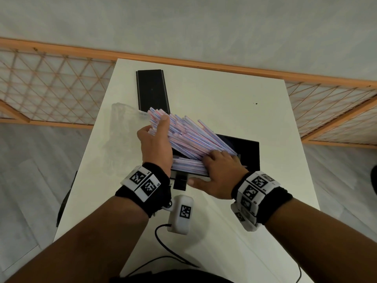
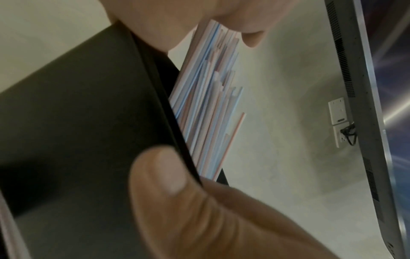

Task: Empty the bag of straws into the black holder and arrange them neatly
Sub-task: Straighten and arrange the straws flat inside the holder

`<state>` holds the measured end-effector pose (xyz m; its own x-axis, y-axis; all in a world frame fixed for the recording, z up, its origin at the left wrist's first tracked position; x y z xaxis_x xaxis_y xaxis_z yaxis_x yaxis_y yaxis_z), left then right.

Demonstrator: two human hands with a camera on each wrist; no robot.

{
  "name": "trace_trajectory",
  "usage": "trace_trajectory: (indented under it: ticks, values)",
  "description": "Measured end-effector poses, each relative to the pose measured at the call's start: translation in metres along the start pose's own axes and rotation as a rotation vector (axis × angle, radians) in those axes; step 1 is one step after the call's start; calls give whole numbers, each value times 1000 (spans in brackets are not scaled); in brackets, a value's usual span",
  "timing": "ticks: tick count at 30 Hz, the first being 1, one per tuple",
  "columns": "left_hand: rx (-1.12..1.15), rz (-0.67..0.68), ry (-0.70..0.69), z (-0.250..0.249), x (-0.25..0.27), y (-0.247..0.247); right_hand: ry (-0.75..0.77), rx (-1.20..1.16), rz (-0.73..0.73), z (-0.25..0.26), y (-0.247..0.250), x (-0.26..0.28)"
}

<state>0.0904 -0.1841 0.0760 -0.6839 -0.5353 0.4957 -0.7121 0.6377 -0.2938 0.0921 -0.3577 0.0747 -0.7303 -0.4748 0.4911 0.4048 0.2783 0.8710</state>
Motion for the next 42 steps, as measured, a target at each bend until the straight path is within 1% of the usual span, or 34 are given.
trace_trajectory:
  ticks: [2, 5, 9, 12, 14, 17, 19, 22, 23, 24, 26, 28, 31, 36, 40, 42]
  values:
    - [-6, 13, 7, 2, 0, 1, -26, -37, 23, 3, 3, -3]
    - [-19, 10, 43, 6, 0, 3, -63, -40, 118, 4, 2, -7]
    - [1, 17, 39, 5, 2, 4, -8, -40, 80, 10, 7, -13]
    - [8, 46, 42, 4, 2, 4, -50, 13, 103, 10, 9, -13]
    - [-2, 41, 45, 4, 3, 5, -54, -40, 131, 11, 9, -15]
    - [-16, 62, 50, 3, 0, 5, 4, -183, 141, 10, 11, -17]
    - [-56, 124, 35, 0, -3, 6, 31, -191, 83, 2, 13, -12]
    - [-178, 222, 3, 2, -6, 14, 28, -52, -123, -12, 16, 5]
    - [-200, 243, -14, 3, -4, 16, 21, -34, -141, -16, 14, 10]
    - [-214, 255, -26, 5, -1, 19, 11, -29, -109, -17, 11, 14]
    - [-232, 287, -35, 13, 4, 20, -15, -40, 19, -17, 2, 16]
    - [-290, 286, -24, 21, 12, 18, -32, -44, 82, -16, -9, 11]
    - [-389, 249, -99, 28, 15, 20, -24, -26, 99, -12, -13, 2]
    - [-424, 262, -143, 32, 11, 23, -56, 46, 158, -7, -8, -6]
    - [-419, 297, -146, 29, 14, 23, 50, -136, 168, 0, -2, -11]
    - [-421, 320, -129, 27, 15, 22, 64, -150, 160, 1, 0, -11]
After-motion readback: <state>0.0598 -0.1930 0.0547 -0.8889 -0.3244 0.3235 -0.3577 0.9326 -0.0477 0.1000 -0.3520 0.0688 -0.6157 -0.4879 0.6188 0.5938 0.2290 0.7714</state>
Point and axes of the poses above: each hand's wrist, its own x-axis away from the middle knuckle, its own y-axis out of the back of the hand, z = x × y, the point moved 1 cm from there along -x, towards the middle knuckle, and after that the axes turned 9 degrees about x, right-handed, at the moved point
